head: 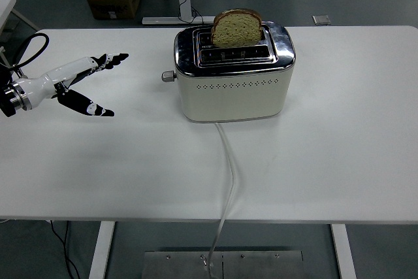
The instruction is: Press down toaster
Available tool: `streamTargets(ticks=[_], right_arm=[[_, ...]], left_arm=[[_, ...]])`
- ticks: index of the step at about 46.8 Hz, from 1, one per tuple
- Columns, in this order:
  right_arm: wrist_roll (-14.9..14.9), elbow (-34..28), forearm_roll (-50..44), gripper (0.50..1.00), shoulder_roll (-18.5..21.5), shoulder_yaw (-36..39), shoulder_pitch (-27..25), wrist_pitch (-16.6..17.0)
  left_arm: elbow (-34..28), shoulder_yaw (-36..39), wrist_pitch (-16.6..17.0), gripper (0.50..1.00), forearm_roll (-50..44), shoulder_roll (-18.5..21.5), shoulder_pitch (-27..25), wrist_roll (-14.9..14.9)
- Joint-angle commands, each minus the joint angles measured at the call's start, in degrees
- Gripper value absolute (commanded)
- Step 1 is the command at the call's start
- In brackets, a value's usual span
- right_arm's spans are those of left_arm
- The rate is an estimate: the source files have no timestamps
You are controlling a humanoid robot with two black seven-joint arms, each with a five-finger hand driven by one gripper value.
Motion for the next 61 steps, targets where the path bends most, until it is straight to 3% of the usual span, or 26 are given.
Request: streamTargets(ticks=[1, 7, 16, 22, 29, 41, 61], right_arm=[[0.00, 0.00, -0.06, 1.000, 0.00, 0.00, 0.00, 0.00], [0.00, 0.00, 0.02, 1.000, 0.00, 0.00, 0.00, 0.00], [0.00, 0.00, -0.06, 1.000, 0.00, 0.00, 0.00, 0.00], [0.00, 0.00, 0.02, 1.000, 0.00, 0.00, 0.00, 0.00], [0.00, 0.00, 0.02, 1.000, 0.00, 0.00, 0.00, 0.00], [0.00, 0.00, 0.02, 0.998, 0.00, 0.00, 0.00, 0.00], [0.00, 0.00, 0.02, 1.000, 0.00, 0.00, 0.00, 0.00]], left_arm=[[0.02, -0.10, -1.64, 1.000, -0.09, -0.06, 0.00, -0.38], [0.37, -0.72, -4.99, 1.000, -0.44, -0.77, -0.08, -0.38], [0.72, -0.90, -4.82, 1.000, 1.48, -2.88, -0.17, -0.82], [0.72, -0.98, -3.59, 1.000, 5.62, -3.14, -0.08, -3.54], [0.89, -0.90, -2.53, 1.000, 5.89, -3.14, -0.08, -3.55], [8.27, -0.90, -2.44, 1.000, 4.92, -7.01, -0.26, -3.20], [8.72, -0.72, -2.35, 1.000, 3.34, -8.94, -0.52, -3.02]])
